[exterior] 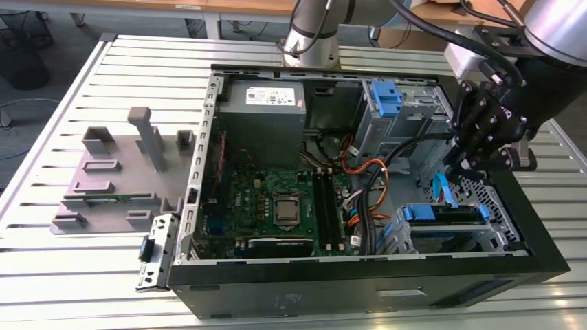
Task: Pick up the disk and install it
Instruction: 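Insert the second disk wire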
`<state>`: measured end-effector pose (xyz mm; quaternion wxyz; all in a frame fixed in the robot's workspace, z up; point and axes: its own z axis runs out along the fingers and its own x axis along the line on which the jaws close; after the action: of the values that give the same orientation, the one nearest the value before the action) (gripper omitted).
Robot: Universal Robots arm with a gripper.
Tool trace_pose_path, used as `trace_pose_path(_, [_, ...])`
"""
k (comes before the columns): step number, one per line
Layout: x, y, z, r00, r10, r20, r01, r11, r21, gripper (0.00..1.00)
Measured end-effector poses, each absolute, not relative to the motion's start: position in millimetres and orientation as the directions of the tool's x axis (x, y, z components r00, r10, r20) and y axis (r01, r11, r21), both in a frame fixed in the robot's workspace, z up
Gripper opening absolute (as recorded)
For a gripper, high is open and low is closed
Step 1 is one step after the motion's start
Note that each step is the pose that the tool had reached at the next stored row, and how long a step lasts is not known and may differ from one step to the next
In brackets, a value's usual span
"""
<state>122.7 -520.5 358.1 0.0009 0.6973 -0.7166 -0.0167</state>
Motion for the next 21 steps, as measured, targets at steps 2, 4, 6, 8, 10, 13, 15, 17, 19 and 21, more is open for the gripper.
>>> trace_pose_path(2, [125.1,-520.4,358.0,-0.028,-0.999,-0.022,-0.999,0.027,0.025,0.24])
trace_pose_path(4, [127.7,-520.4,358.0,-0.028,-0.999,-0.022,-0.999,0.027,0.025,0.24])
trace_pose_path(6, [130.4,-520.4,358.0,-0.028,-0.999,-0.022,-0.999,0.028,0.025,0.24])
trace_pose_path(8, [132.9,-520.4,358.0,-0.029,-0.999,-0.022,-0.999,0.028,0.025,0.24])
trace_pose_path(10, [134.9,-520.4,358.0,-0.029,-0.999,-0.022,-0.999,0.028,0.025,0.24])
trace_pose_path(13, [137.6,-520.4,358.0,-0.029,-0.999,-0.022,-0.999,0.029,0.025,0.24])
trace_pose_path(15, [139.0,-520.4,358.0,-0.029,-0.999,-0.022,-0.999,0.029,0.025,0.24])
trace_pose_path(17, [139.1,-520.4,358.0,-0.029,-0.999,-0.022,-0.999,0.029,0.025,0.24])
trace_pose_path(19, [139.2,-520.7,358.0,-0.029,-0.999,-0.022,-0.999,0.029,0.025,0.24])
trace_pose_path(21, [139.2,-521.5,358.0,-0.029,-0.999,-0.022,-0.999,0.029,0.025,0.24])
